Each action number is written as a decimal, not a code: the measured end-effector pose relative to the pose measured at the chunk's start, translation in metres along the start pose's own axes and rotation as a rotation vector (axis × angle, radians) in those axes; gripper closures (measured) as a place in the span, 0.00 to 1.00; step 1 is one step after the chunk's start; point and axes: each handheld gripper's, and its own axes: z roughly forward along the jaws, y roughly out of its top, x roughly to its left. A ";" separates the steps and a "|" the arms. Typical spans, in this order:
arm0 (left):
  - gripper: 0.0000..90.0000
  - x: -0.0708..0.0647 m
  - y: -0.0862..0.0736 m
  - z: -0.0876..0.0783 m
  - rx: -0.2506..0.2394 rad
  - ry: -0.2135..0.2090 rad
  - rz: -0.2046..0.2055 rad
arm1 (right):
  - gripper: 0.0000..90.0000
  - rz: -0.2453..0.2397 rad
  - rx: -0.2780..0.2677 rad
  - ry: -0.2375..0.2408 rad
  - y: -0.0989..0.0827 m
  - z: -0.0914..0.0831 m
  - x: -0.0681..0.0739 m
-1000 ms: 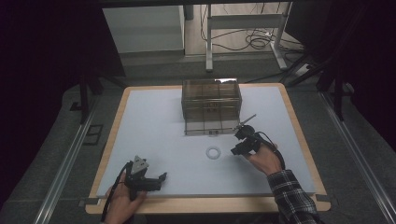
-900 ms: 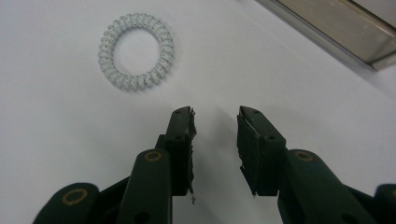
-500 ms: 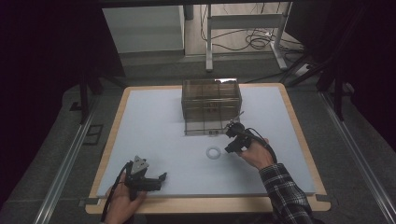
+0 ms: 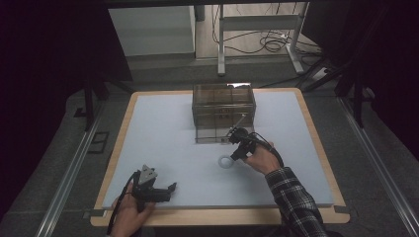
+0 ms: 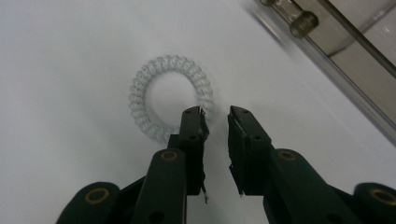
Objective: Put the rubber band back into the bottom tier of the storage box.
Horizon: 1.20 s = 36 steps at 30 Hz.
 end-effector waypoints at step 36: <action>0.00 0.000 0.000 0.000 0.000 0.000 0.001 | 0.90 -0.001 -0.059 0.033 0.013 -0.006 0.002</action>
